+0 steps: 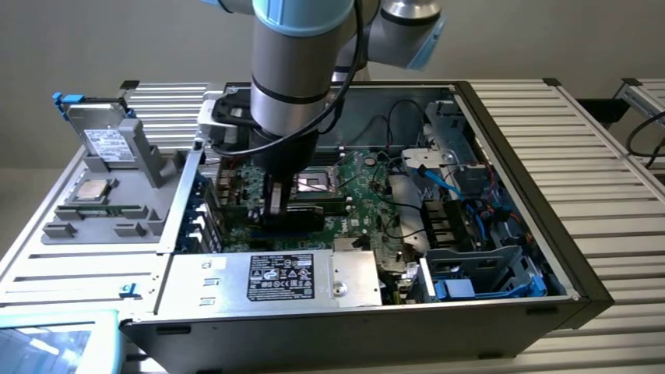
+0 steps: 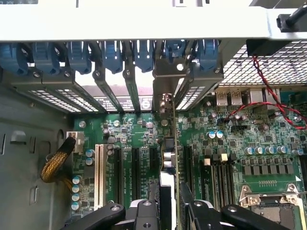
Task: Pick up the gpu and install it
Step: 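Pick up the gpu and move the gpu toward the slot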
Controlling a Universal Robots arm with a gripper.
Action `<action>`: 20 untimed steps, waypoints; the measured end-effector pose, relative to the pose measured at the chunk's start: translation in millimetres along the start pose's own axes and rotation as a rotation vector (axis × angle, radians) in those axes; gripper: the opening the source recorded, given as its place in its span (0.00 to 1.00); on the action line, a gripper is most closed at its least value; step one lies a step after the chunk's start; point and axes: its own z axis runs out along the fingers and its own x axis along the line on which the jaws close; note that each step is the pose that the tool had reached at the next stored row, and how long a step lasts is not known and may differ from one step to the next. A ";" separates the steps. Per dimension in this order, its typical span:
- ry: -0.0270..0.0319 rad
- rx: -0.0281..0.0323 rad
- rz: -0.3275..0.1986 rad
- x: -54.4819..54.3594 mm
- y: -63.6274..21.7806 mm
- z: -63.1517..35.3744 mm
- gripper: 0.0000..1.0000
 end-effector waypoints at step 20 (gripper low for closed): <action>-0.0025 -0.0015 0.014 -0.1 -0.1 0.9 0.28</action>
